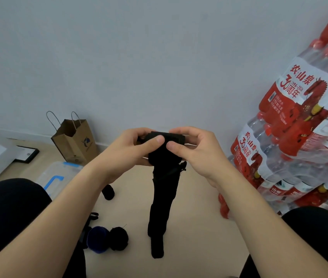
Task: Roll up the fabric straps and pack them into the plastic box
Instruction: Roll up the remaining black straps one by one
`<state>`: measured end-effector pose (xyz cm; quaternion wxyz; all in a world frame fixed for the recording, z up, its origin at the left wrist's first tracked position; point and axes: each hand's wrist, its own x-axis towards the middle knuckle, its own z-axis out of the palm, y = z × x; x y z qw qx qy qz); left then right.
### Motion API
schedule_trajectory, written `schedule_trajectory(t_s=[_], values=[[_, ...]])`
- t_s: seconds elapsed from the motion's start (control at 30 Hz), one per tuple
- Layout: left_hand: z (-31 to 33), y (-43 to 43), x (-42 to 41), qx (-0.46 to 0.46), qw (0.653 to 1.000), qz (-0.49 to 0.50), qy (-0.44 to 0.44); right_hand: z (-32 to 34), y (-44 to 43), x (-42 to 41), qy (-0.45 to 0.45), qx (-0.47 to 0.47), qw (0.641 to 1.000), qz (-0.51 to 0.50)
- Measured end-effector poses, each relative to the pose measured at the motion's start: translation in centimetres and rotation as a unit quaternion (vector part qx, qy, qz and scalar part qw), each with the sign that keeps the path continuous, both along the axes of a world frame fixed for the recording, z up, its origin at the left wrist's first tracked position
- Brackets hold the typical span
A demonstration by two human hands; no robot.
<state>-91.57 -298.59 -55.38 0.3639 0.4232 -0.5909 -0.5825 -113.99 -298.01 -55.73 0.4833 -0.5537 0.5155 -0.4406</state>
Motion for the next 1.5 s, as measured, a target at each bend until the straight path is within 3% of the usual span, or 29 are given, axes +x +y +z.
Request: schedule_trajectory(t_s=[0.17,0.3,0.4,0.67,0.9,1.03,1.23,1.5], values=[[0.0,-0.2,0.1,-0.023,0.998,0.053,-0.013,0.7,0.5,0.2,-0.021,-0.041,0.998,0.053],[-0.3,-0.6,-0.1,-0.032,0.993,0.114,0.000,1.3,1.1,0.0,0.185,-0.134,0.965,0.131],[-0.3,-0.6,-0.1,-0.027,0.993,0.114,0.017,1.1,1.2,0.1,0.249,-0.169,0.947,0.110],[0.4,-0.2,-0.4,-0.010,0.995,0.091,0.032,0.5,0.4,0.6,0.267,-0.225,0.936,0.046],[0.9,0.3,-0.9,-0.016,0.996,0.082,-0.011,-0.3,0.3,1.1,0.270,-0.278,0.921,-0.031],[1.0,0.4,-0.8,-0.016,0.997,0.068,-0.008,-0.2,0.0,0.8,0.272,-0.267,0.922,-0.071],[0.8,0.3,-0.8,-0.014,0.996,0.086,0.017,0.3,-0.3,0.2,0.137,-0.104,0.985,-0.013],[0.9,0.5,-1.1,-0.005,0.995,0.086,0.041,0.4,-0.4,0.1,0.082,0.025,0.996,-0.003]])
